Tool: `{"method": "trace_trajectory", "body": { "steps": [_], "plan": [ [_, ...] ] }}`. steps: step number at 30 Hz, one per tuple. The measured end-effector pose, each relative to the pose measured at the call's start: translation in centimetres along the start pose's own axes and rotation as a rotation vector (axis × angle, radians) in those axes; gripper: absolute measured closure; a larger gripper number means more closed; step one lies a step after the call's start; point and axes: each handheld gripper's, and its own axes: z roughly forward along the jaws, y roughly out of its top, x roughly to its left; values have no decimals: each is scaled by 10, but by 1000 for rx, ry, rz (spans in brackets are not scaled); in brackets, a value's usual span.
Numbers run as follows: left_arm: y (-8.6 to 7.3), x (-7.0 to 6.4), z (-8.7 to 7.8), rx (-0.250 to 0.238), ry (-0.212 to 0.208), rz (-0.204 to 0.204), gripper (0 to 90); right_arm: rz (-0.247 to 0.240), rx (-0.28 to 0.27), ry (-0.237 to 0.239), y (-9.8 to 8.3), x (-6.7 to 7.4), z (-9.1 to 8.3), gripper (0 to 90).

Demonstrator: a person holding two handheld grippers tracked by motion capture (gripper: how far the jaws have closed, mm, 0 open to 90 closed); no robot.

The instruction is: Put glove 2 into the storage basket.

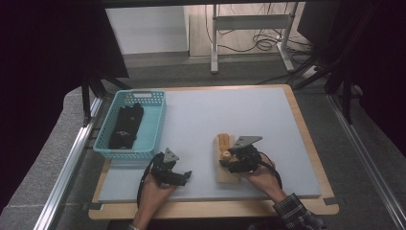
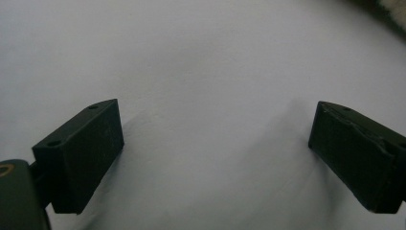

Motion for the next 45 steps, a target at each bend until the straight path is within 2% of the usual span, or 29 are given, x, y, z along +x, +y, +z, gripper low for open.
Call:
{"method": "trace_trajectory", "body": {
  "steps": [2,3,8,9,10,11,12,14,15,17,18,19,23,26,32,38,43,44,45],
  "plan": [
    [0,0,0,0,0,0,51,0,-13,-4,1,-1,-4,374],
    [0,0,0,0,0,0,51,7,-36,-14,2,-4,-13,363],
    [0,0,0,0,0,0,51,35,-56,-38,-3,-15,-28,377],
    [0,0,0,0,0,0,51,57,-58,-42,-9,-22,-34,425],
    [0,0,0,0,0,0,51,57,-58,-42,-9,-22,-34,425],
    [0,0,0,4,0,5,51,82,-50,-50,-18,-28,-39,488],
    [0,0,0,4,0,5,51,82,-50,-50,-18,-28,-39,488],
    [0,0,0,4,0,5,51,110,-41,-41,-28,-34,-41,596],
    [0,0,0,4,0,5,51,110,-41,-41,-28,-34,-41,596],
    [0,0,0,4,0,5,51,127,-22,-31,-38,-35,-41,711],
    [0,0,0,4,0,5,51,127,-22,-31,-38,-35,-41,711],
    [0,0,0,4,0,5,51,124,-10,-26,-43,-35,-40,753],
    [0,0,0,4,0,5,52,122,17,-12,-51,-32,-35,793],
    [0,0,0,4,0,5,51,118,25,-3,-53,-28,-32,795],
    [0,0,0,4,0,5,52,65,46,7,-55,-14,-21,790],
    [0,0,0,3,1,3,52,56,44,17,-53,-8,-15,782],
    [0,1,-1,-3,10,-21,47,45,35,36,-48,-1,-7,774],
    [-1,2,-1,-4,16,-34,46,43,34,39,-47,0,-5,771],
    [-1,2,-2,2,29,-31,47,42,33,43,-45,2,-3,768]
  ]
}}
